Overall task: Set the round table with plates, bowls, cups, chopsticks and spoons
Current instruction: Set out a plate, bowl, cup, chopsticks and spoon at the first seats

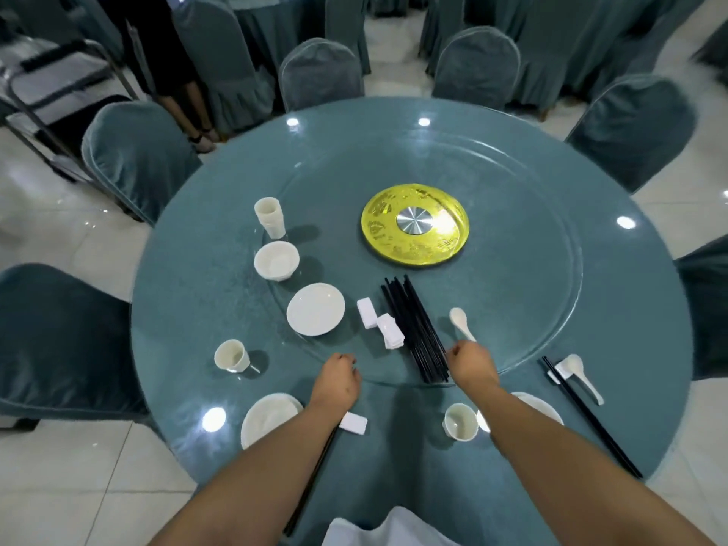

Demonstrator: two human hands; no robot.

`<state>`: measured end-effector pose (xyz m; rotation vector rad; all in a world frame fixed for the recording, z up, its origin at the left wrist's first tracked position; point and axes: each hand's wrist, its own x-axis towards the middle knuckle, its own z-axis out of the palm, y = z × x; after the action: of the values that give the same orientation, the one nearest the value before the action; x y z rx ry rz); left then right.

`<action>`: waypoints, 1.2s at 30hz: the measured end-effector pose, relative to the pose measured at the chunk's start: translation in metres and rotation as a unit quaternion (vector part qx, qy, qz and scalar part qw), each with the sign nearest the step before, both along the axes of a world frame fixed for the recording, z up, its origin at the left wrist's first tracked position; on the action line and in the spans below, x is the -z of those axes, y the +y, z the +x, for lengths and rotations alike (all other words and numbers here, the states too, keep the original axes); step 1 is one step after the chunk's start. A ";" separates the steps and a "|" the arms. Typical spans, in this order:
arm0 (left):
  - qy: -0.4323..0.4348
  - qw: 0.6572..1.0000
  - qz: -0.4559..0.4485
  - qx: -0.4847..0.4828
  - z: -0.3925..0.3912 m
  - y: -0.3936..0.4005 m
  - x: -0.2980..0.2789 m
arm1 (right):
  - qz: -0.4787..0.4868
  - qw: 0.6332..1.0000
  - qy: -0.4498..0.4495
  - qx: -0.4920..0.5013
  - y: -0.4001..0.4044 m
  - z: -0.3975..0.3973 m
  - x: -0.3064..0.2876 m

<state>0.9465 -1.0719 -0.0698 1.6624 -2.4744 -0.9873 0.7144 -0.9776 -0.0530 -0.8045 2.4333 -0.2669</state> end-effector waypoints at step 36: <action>0.064 0.996 0.007 0.064 -0.095 -0.082 0.027 | 0.005 0.998 0.065 0.015 -0.031 -0.083 0.065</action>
<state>0.8511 -1.1542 -0.0969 1.4090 -2.5215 -1.0891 0.6309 -1.0087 -0.1176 -0.8053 2.5675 -0.2193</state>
